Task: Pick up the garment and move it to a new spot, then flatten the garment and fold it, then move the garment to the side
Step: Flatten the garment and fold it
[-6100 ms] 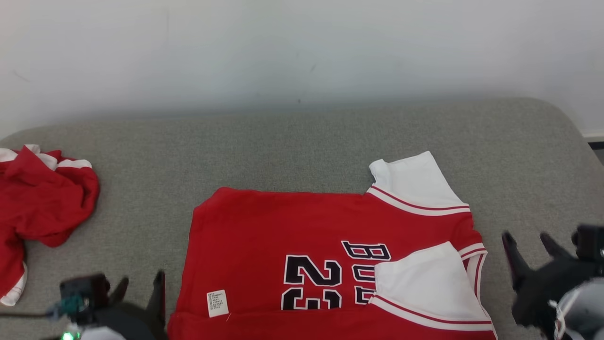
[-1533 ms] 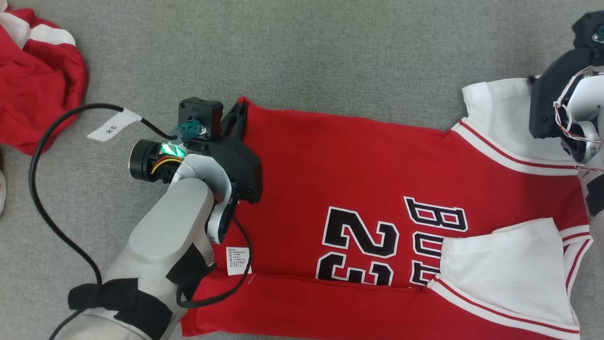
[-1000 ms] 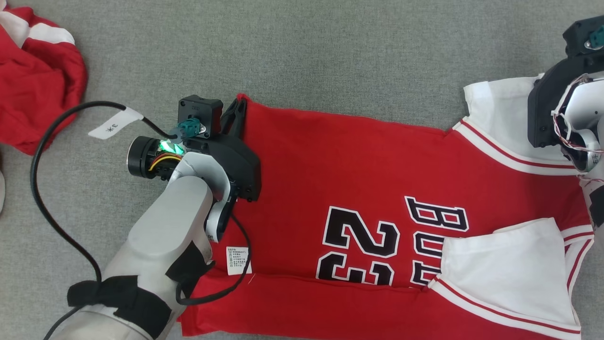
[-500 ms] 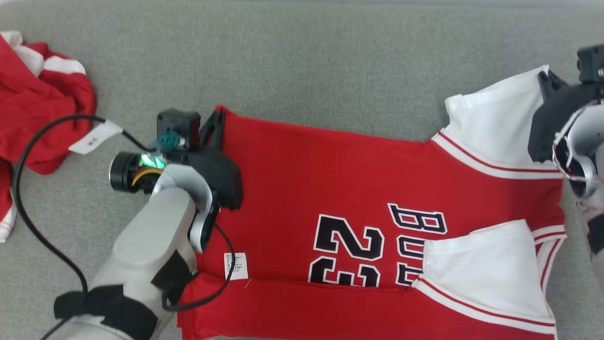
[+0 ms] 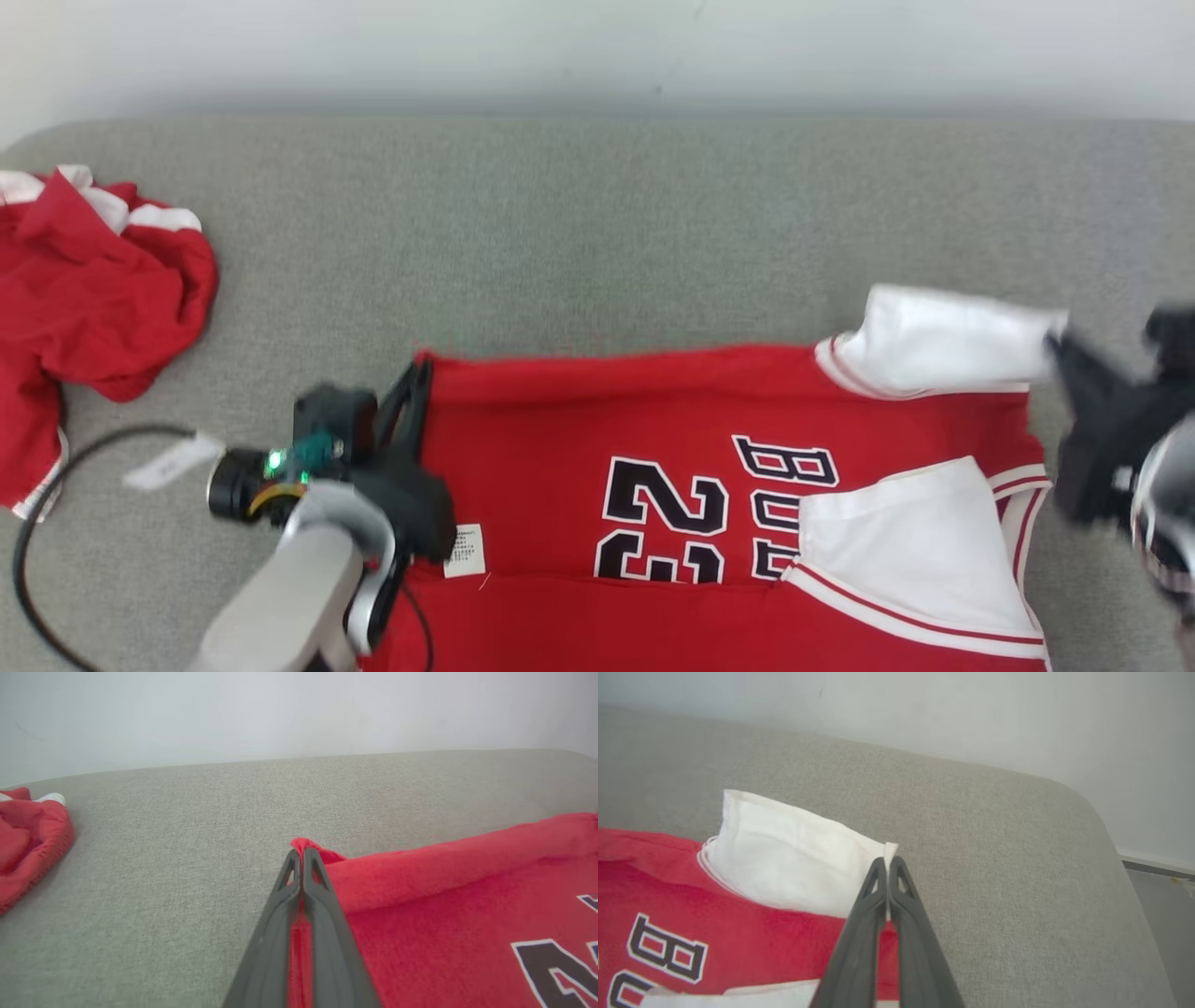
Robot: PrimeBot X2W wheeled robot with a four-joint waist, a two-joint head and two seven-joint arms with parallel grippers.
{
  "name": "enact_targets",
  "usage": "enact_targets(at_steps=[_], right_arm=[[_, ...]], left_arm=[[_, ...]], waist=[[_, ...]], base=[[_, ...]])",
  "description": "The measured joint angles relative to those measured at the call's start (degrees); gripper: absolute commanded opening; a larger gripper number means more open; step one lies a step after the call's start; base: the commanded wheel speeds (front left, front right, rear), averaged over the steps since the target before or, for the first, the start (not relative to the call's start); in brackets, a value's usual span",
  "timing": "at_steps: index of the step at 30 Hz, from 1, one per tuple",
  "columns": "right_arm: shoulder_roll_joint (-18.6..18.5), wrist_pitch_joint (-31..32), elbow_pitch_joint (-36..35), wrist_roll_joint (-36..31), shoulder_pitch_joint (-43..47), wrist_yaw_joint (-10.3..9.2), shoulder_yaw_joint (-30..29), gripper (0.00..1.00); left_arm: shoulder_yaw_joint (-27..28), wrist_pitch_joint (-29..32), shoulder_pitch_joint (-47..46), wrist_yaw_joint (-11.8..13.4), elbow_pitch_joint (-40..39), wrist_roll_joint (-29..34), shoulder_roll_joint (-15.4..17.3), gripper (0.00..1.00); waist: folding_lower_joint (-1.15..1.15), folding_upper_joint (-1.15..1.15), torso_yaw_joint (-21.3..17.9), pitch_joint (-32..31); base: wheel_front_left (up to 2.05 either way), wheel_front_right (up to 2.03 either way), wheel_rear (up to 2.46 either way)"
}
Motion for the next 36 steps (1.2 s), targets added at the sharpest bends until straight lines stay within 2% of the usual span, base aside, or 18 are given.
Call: enact_targets(at_steps=[3, 10, 17, 24, 25, 26, 27, 28, 29, 36], right_arm=[[0.6, 4.0, -7.3, 2.4, 9.1, 0.00, -0.9, 0.00], [0.8, 10.4, -15.9, 4.9, 18.6, 0.00, -2.1, 0.00], [0.7, 16.6, -19.7, 6.9, 24.2, 0.00, -2.4, 0.00], [0.3, 19.0, -20.2, 6.8, 27.3, 0.00, -1.5, 0.00], [0.5, 19.1, -20.1, 6.8, 27.4, 0.00, -1.4, 0.00], [0.5, 19.4, -20.0, 6.8, 27.4, 0.00, -1.2, 0.00], [0.7, 19.9, -19.8, 6.9, 27.5, 0.00, -1.1, 0.00], [1.1, 20.1, -19.7, 6.9, 27.8, 0.00, -1.0, 0.09], [1.5, 20.5, -19.7, 6.9, 28.2, 0.00, -0.9, 1.00], [2.5, 21.8, -19.6, 7.7, 30.0, 0.00, -0.8, 1.00]], left_arm=[[-0.4, -0.5, 4.4, 0.3, -3.9, 0.1, 1.7, 0.00], [-0.3, -0.8, 10.6, 1.8, -8.5, 0.2, 3.8, 0.00], [0.3, -1.0, 14.8, 2.9, -10.2, -0.8, 4.9, 0.00], [0.8, -0.9, 17.4, 3.6, -10.4, -2.1, 4.9, 0.01], [0.8, -0.9, 17.7, 3.8, -10.3, -2.1, 4.9, 0.14], [0.8, -0.9, 18.1, 3.8, -10.3, -2.2, 4.9, 0.45], [0.9, -0.7, 18.4, 3.9, -10.1, -2.6, 4.9, 1.00], [1.1, -0.5, 18.6, 4.0, -9.9, -3.0, 4.8, 1.00], [1.3, -0.5, 19.0, 4.4, -9.9, -3.5, 4.8, 1.00], [3.9, -0.8, 22.7, 6.1, -10.6, -5.0, 6.0, 1.00]], waist=[[0.00, 0.00, -0.5, -1.7], [0.00, 0.00, -1.5, -3.4], [0.00, 0.00, -1.9, -4.4], [0.00, 0.00, -1.9, -5.6], [0.00, 0.00, -1.9, -5.8], [0.00, 0.00, -1.9, -6.1], [0.00, 0.00, -1.9, -6.3], [0.00, 0.00, -2.0, -6.5], [0.00, 0.00, -2.0, -6.8], [0.01, 0.00, -2.1, -8.5]], base=[[0.00, 0.00, 0.00], [0.00, 0.00, 0.00], [0.00, 0.00, 0.00], [0.00, 0.00, 0.00], [0.00, 0.00, 0.00], [0.00, 0.00, 0.00], [0.00, 0.00, 0.00], [0.00, 0.00, 0.00], [0.00, 0.00, 0.00], [0.00, 0.00, 0.00]])
